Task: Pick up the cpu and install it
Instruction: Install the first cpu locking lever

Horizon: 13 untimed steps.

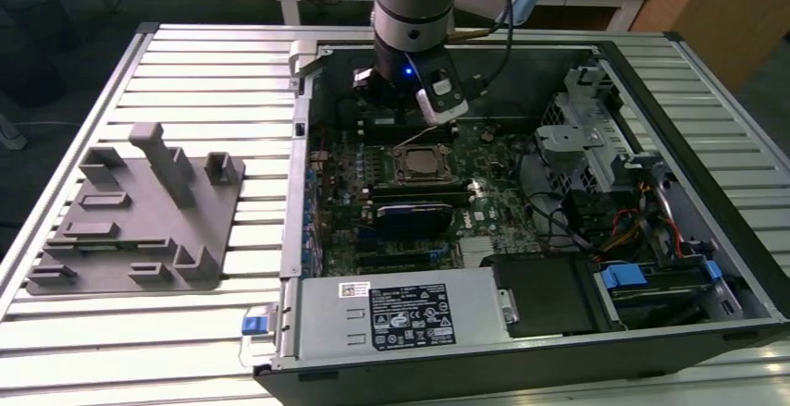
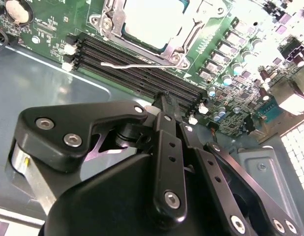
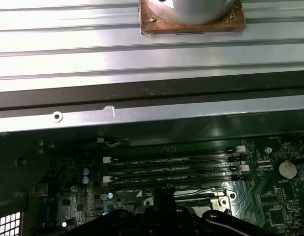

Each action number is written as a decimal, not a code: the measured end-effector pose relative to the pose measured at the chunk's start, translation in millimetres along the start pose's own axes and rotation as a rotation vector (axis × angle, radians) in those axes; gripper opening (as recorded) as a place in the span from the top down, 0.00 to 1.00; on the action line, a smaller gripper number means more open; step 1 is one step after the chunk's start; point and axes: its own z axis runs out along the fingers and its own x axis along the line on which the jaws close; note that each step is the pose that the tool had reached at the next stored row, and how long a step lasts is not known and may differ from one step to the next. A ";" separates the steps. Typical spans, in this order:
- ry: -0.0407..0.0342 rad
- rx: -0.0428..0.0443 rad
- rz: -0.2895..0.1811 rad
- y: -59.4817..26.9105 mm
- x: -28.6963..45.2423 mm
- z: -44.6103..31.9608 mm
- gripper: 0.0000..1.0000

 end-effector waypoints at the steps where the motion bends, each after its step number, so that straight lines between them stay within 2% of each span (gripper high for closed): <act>1: 0.0000 0.0000 0.000 0.0 -0.1 0.3 0.89; 13: -0.0003 0.0025 0.000 -1.7 -4.0 6.9 0.89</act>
